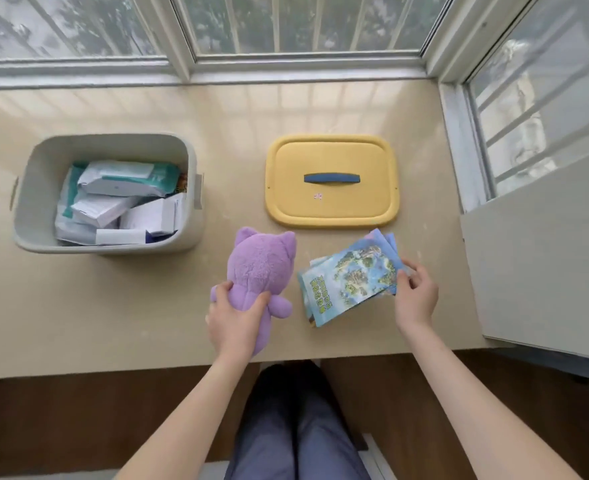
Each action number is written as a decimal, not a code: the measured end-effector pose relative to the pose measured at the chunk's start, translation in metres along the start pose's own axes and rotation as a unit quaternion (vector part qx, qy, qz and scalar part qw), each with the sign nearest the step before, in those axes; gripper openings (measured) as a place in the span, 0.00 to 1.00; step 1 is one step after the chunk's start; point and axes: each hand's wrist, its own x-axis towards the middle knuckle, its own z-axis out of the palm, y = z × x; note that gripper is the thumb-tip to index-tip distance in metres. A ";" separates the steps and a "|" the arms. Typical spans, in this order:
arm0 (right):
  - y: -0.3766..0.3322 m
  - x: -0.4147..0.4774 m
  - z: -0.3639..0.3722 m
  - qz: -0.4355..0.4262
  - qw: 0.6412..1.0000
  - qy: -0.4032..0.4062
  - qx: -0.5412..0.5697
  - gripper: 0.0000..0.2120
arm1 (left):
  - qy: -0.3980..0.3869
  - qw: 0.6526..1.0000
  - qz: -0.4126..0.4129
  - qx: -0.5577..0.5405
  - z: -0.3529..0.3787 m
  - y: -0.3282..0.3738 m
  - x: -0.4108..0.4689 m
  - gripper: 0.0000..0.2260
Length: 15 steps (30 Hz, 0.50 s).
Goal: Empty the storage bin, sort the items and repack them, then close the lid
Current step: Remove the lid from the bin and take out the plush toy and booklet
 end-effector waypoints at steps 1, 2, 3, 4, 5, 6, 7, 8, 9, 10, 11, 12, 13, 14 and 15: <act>0.012 0.002 0.001 0.002 1.000 0.004 -0.012 0.11 | -0.003 1.000 0.001 0.005 0.009 -0.005 0.005 0.30; 0.022 0.004 0.001 0.004 1.000 0.007 -0.027 0.11 | -0.004 1.000 0.002 0.011 0.017 -0.009 0.008 0.30; 0.032 0.006 0.001 0.008 0.999 0.011 -0.046 0.12 | -0.005 1.000 0.002 0.019 0.024 -0.013 0.011 0.30; 0.042 0.007 0.000 0.010 0.998 0.010 -0.068 0.12 | -0.005 1.000 0.003 0.026 0.031 -0.017 0.012 0.30; 0.051 0.008 -0.001 0.009 0.996 0.003 -0.090 0.12 | -0.004 1.000 0.004 0.029 0.036 -0.021 0.013 0.30; 0.059 0.009 -0.002 0.007 0.994 -0.007 -0.111 0.12 | -0.001 0.999 0.005 0.032 0.041 -0.025 0.014 0.31; 0.067 0.010 -0.003 -0.004 0.990 -0.017 -0.139 0.13 | 0.002 0.999 0.005 0.034 0.046 -0.028 0.014 0.31; 0.074 0.011 -0.004 -0.027 0.983 -0.024 -0.178 0.13 | 0.008 0.999 0.005 0.037 0.051 -0.031 0.014 0.32; 0.081 0.012 -0.003 -0.059 0.972 -0.030 -0.224 0.14 | 0.014 0.999 0.004 0.040 0.056 -0.033 0.014 0.32; 0.086 0.012 -0.001 -0.098 0.959 -0.034 -0.265 0.15 | 0.023 0.999 0.004 0.041 0.061 -0.035 0.013 0.32; 0.090 0.011 0.004 -0.142 0.945 -0.044 -0.290 0.16 | 0.034 0.999 0.006 0.040 0.066 -0.036 0.013 0.33; 0.093 0.010 0.011 -0.190 0.933 -0.058 -0.301 0.17 | 0.045 0.998 0.010 0.038 0.071 -0.038 0.012 0.33; 0.097 0.009 0.019 -0.235 0.918 -0.074 -0.310 0.18 | 0.055 0.998 0.015 0.036 0.077 -0.040 0.011 0.33; 0.101 0.007 0.028 -0.271 0.902 -0.091 -0.323 0.20 | 0.060 0.998 0.017 0.033 0.083 -0.042 0.010 0.34; 0.107 0.005 0.037 -0.291 0.887 -0.110 -0.343 0.21 | 0.062 0.998 0.015 0.027 0.088 -0.044 0.009 0.34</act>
